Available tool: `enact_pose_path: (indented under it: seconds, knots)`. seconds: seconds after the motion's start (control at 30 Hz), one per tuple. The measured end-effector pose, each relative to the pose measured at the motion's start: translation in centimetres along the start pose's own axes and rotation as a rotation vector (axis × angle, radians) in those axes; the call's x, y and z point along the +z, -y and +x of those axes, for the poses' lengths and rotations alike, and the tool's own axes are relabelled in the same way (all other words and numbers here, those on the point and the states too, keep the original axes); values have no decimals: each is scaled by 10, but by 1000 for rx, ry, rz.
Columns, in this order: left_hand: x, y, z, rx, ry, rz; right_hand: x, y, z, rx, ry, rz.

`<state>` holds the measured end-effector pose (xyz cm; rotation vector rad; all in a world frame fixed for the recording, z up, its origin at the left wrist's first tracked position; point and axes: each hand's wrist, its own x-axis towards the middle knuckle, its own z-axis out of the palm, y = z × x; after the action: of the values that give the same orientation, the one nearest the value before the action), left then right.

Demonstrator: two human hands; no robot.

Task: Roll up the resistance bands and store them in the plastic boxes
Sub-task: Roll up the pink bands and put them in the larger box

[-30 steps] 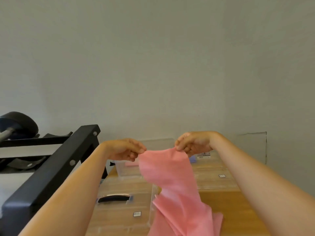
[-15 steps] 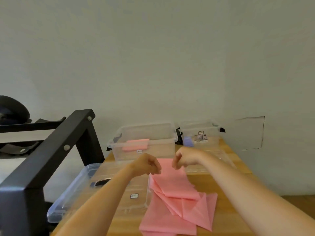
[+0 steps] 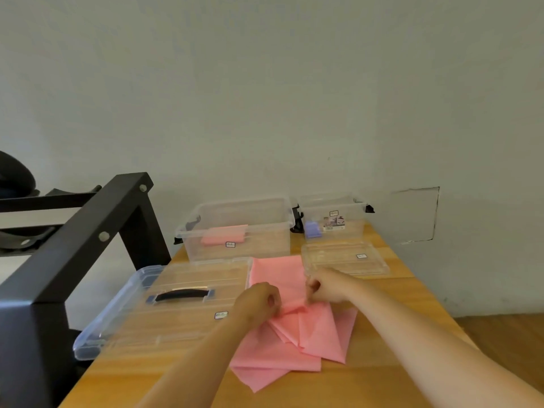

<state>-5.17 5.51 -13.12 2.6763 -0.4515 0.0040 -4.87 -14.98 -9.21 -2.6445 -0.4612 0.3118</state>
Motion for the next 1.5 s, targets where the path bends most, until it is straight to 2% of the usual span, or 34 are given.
enact_pose_path:
  seconds: [0.13,0.3,0.53,0.6,0.8,0.87,0.97,1.07,1.23,1.33,1.5]
  knots:
    - [-22,-4,7,47,-29,-58,-21,7,-4,-47,-97,41]
    - [-66,-13,22,115,-175,-72,-52,21,-3,-67,-177,80]
    - [-151,-50,25,122,-423,-130,-116,59,-11,-184,-443,218]
    - [-174,-59,23,113,-446,-169,-136,70,-12,-205,-509,219]
    - [-214,-83,18,145,-525,-439,-178,97,-16,-284,-682,205]
    - [-214,-86,19,161,-546,-638,-186,103,-16,-305,-721,248]
    - [-187,-83,20,89,-512,-884,-188,108,-15,-315,-752,273]
    - [-149,-76,16,-61,-382,-944,-182,107,-12,-300,-745,238]
    - [-136,-66,22,-122,-174,-1097,-178,106,-8,-305,-724,160]
    - [-137,-67,25,-160,-171,-1077,-178,107,-9,-332,-747,194]
    - [-144,-68,28,-103,-207,-1167,-178,107,-14,-376,-718,240]
